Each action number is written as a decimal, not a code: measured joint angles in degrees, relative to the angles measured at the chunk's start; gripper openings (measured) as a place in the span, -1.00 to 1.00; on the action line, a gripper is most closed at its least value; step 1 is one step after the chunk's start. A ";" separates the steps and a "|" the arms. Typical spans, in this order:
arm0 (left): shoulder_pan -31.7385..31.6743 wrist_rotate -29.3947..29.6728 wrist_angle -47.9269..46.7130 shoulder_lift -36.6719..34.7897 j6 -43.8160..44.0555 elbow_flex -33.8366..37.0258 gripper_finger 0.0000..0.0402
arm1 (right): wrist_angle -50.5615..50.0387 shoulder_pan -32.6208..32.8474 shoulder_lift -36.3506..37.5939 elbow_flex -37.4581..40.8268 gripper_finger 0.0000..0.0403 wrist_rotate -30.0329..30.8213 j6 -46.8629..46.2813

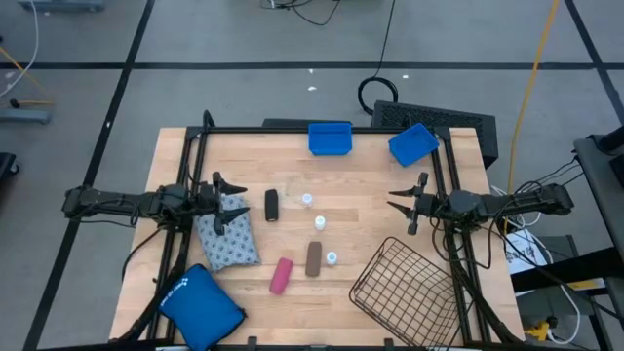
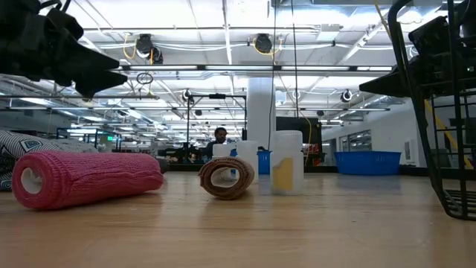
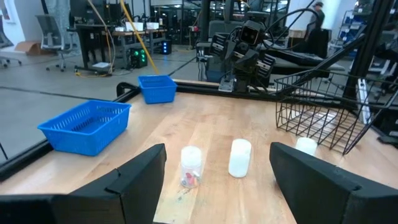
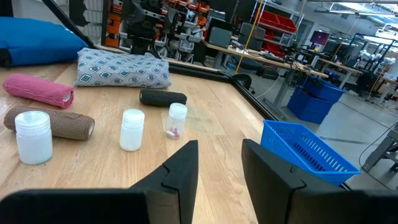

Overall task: Pick & Place Medicine items
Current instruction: Put the black rolled gauze into the left blue bin

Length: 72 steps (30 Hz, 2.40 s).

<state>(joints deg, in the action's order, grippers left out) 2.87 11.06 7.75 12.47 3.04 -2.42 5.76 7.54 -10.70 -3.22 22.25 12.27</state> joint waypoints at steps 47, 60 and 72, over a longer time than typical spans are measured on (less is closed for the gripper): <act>-0.06 11.11 -19.83 54.15 53.27 -30.87 0.46 | 0.00 0.00 0.02 0.01 -0.42 0.01 -0.02; -0.06 6.43 -23.03 72.96 68.34 -37.96 0.46 | 0.00 0.01 0.02 0.00 -0.42 0.06 0.00; -0.06 5.49 -28.74 75.75 72.53 -38.36 0.46 | 0.00 -0.01 0.01 0.01 -0.42 0.10 0.00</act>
<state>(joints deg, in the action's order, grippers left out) 2.81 16.55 -20.99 88.22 75.57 -40.77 5.76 7.53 -10.69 -3.21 22.35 12.27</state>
